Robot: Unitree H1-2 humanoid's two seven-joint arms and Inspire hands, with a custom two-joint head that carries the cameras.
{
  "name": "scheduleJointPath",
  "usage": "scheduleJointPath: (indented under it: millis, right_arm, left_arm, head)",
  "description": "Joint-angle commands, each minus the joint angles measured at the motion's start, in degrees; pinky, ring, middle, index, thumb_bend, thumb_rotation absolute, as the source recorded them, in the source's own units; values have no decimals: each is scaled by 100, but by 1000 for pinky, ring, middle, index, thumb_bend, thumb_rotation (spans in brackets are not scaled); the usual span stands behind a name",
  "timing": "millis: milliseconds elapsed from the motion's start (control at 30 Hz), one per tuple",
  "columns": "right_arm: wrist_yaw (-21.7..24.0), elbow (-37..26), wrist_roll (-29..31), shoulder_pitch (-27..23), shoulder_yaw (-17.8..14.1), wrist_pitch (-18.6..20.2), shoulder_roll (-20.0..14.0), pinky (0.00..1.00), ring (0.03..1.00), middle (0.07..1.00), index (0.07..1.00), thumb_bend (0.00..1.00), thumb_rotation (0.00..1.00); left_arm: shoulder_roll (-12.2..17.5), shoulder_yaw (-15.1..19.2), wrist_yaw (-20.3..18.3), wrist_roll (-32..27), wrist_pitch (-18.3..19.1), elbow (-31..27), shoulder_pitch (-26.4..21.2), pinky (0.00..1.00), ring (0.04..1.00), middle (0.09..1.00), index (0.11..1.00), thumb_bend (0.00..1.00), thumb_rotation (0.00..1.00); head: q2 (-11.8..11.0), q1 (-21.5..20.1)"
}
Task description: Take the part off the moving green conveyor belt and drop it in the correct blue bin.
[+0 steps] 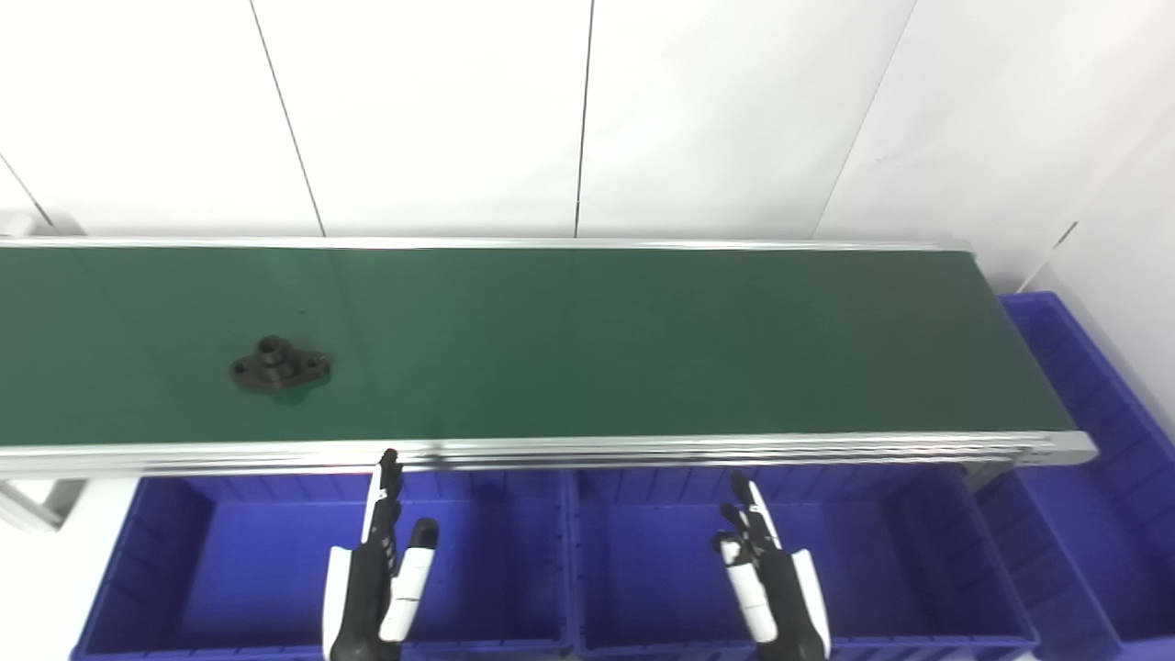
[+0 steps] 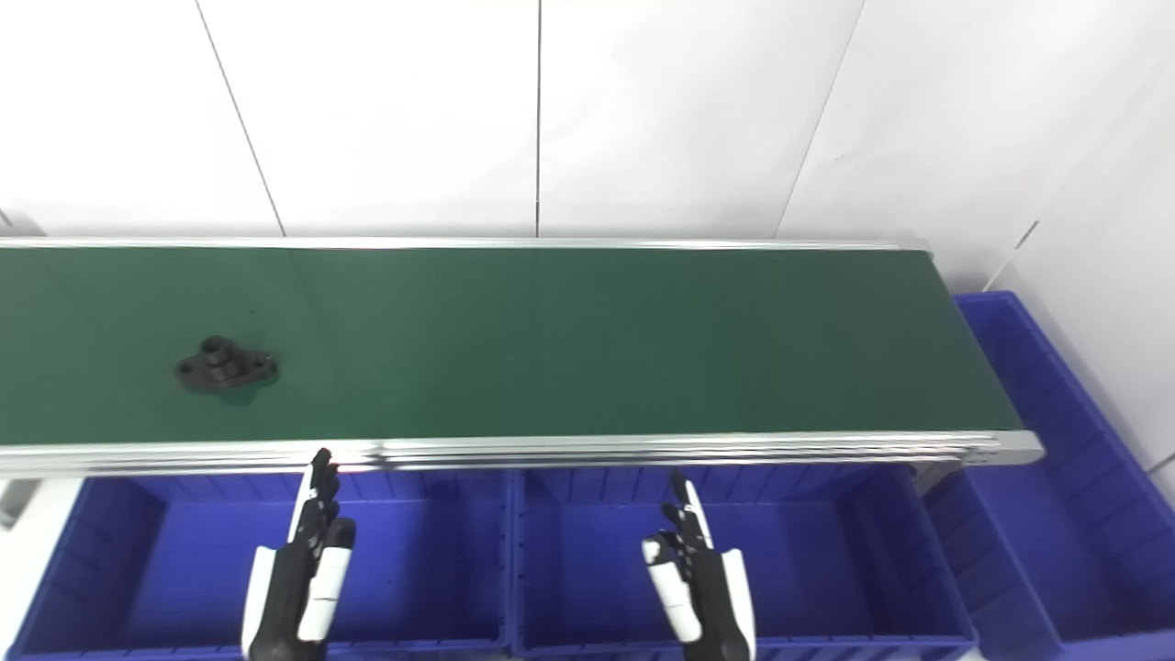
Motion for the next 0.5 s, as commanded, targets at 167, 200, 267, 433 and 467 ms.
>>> scheduleJointPath:
  millis: [167, 200, 267, 433, 467]
  right_arm:
    - [-5, 313, 86, -164, -120, -669, -197, 941, 971, 1000, 1000, 841, 1000]
    - [-1, 370, 102, -179, -135, -714, -221, 947, 972, 1000, 1000, 838, 1000]
    - [9, 451, 111, -199, -156, -775, -263, 956, 974, 1000, 1000, 835, 1000]
    - [81, 602, 234, -251, -227, -828, -388, 973, 989, 1000, 1000, 790, 1000]
    - [88, 628, 243, -259, -236, -832, -409, 980, 993, 1000, 1000, 790, 1000]
  left_arm:
    - [-253, -44, 333, 86, -502, 353, -188, 1000, 994, 1000, 1000, 594, 863]
    - [-264, -61, 366, 109, -542, 419, -206, 1000, 995, 1000, 1000, 599, 862]
    - [-293, -80, 426, 146, -595, 511, -229, 1000, 999, 1000, 1000, 597, 863]
    - [-412, -133, 600, 236, -619, 718, -275, 996, 978, 1000, 1000, 596, 800]
    - [-425, -153, 605, 232, -615, 730, -279, 981, 970, 1000, 1000, 595, 792]
  head:
    - [-320, 486]
    - [-380, 574]
    - [-439, 670]
    - [-505, 1000]
    - [-504, 1016]
